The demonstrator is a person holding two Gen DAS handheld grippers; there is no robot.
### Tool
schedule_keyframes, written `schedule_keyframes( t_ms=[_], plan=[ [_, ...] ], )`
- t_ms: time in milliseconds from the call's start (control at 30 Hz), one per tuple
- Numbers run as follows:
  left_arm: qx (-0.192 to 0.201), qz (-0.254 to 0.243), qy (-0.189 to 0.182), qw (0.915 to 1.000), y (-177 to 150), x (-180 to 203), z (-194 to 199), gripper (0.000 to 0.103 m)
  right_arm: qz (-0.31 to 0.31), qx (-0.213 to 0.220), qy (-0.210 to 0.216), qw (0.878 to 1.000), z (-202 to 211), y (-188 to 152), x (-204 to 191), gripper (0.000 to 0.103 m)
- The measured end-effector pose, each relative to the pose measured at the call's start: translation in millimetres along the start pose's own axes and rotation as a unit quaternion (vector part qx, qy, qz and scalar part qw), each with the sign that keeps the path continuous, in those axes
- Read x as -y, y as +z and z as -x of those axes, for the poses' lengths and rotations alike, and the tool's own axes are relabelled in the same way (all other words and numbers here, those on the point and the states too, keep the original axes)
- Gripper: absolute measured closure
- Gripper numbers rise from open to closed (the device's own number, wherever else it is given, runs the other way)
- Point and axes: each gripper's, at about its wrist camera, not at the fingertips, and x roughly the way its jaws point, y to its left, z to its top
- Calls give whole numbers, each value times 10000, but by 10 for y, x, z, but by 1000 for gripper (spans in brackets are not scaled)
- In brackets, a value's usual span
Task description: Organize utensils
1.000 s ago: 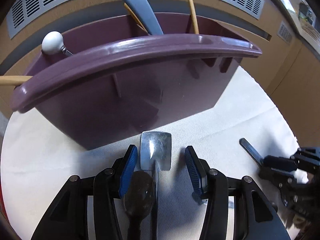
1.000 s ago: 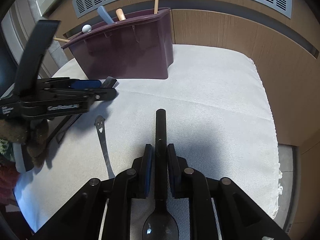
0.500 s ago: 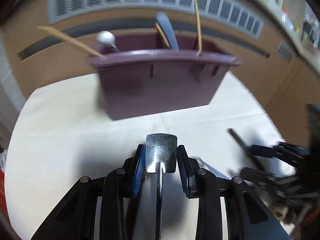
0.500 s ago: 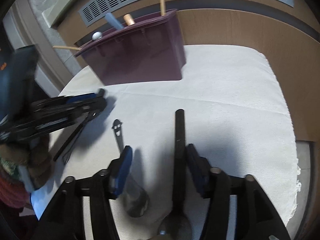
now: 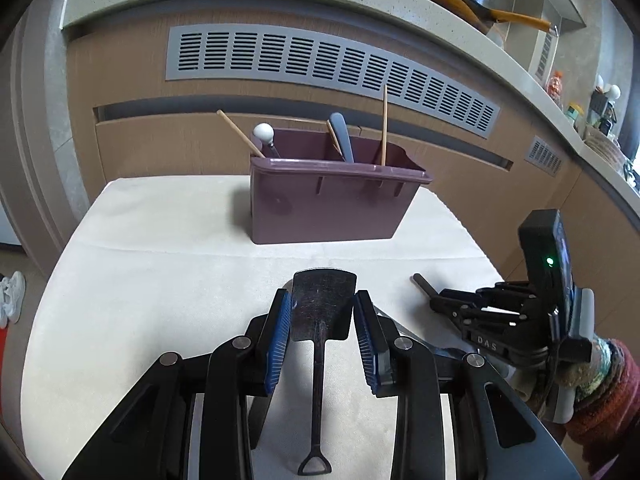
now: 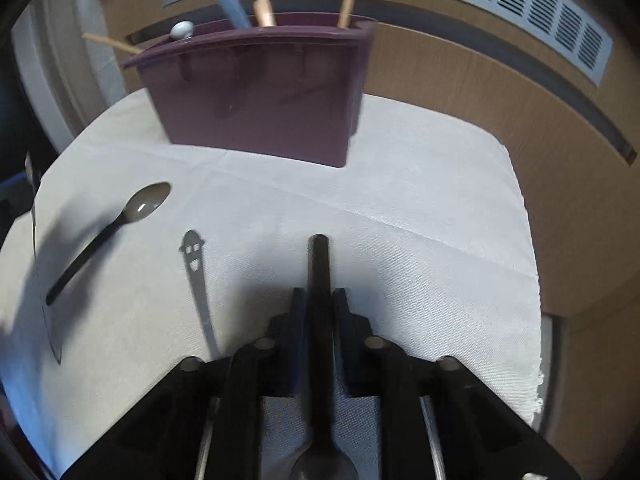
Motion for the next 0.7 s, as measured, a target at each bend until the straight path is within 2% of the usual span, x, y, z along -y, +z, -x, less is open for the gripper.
schedule_keyframes(
  t_ms=[167,300,333,367,400,467,600,700],
  plan=[
    [88,-14,4,10000,39,13,105,70,-103,675,364,9970,448,8,-79,92],
    [150,19,-54,9999,73,15,212,70,-104,1043,508,9932,690,23,-124,92],
    [167,26,-74,9998,81,21,236,72,-100,1122,545,9921,745,33,-137,92],
    [189,32,-96,9998,94,27,265,87,-104,1197,578,9911,790,48,-150,92],
    [199,33,-99,9997,103,35,285,90,-102,1243,600,9904,825,55,-156,92],
    [240,18,-119,9996,129,52,335,90,-93,1384,626,9884,899,4,-176,92],
    [291,-37,-27,9996,145,68,390,90,-39,1398,600,9884,916,5,-220,92],
    [68,52,31,10000,137,27,297,89,-26,1166,540,9917,846,-24,-197,92]
  ],
)
